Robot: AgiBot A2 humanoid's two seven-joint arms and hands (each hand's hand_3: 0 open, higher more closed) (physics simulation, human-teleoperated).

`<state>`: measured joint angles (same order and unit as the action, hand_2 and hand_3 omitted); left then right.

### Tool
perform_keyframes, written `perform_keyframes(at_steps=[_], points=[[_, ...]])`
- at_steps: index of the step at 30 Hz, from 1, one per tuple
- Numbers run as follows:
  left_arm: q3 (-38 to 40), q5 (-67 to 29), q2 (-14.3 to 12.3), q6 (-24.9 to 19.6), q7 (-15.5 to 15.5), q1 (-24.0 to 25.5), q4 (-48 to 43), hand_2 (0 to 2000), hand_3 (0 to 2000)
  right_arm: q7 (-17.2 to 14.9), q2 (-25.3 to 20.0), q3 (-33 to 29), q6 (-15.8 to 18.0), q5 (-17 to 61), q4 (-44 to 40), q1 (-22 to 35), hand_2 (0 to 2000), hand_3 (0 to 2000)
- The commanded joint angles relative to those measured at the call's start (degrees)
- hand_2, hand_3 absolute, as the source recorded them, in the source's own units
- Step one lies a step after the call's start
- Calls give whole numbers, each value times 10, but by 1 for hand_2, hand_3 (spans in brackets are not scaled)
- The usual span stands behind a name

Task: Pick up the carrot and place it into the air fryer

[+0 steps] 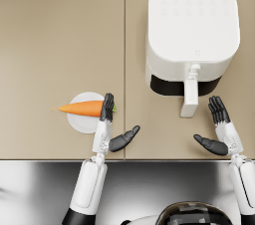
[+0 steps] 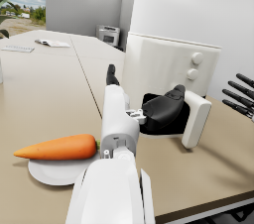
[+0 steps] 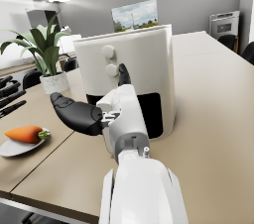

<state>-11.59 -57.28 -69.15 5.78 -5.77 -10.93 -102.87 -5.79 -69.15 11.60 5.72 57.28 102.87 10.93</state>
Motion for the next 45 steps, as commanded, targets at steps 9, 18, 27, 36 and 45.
perform_keyframes(at_steps=[9,18,27,36,45], points=[[0,0,0,0,0,0,0,0,0,0,0,0,0,0,0,0,0,0],[-17,0,-1,0,0,-1,9,0,0,0,-1,17,0,0,-9,1,0,0],[46,-51,-18,-55,55,-5,9,0,0,55,-40,31,-54,50,-38,40,0,0],[97,-281,-30,-58,58,-11,26,0,0,58,-56,22,-57,261,-57,43,0,0],[137,-513,-42,-60,58,-50,52,0,0,58,-65,11,-57,293,-66,38,0,0]])
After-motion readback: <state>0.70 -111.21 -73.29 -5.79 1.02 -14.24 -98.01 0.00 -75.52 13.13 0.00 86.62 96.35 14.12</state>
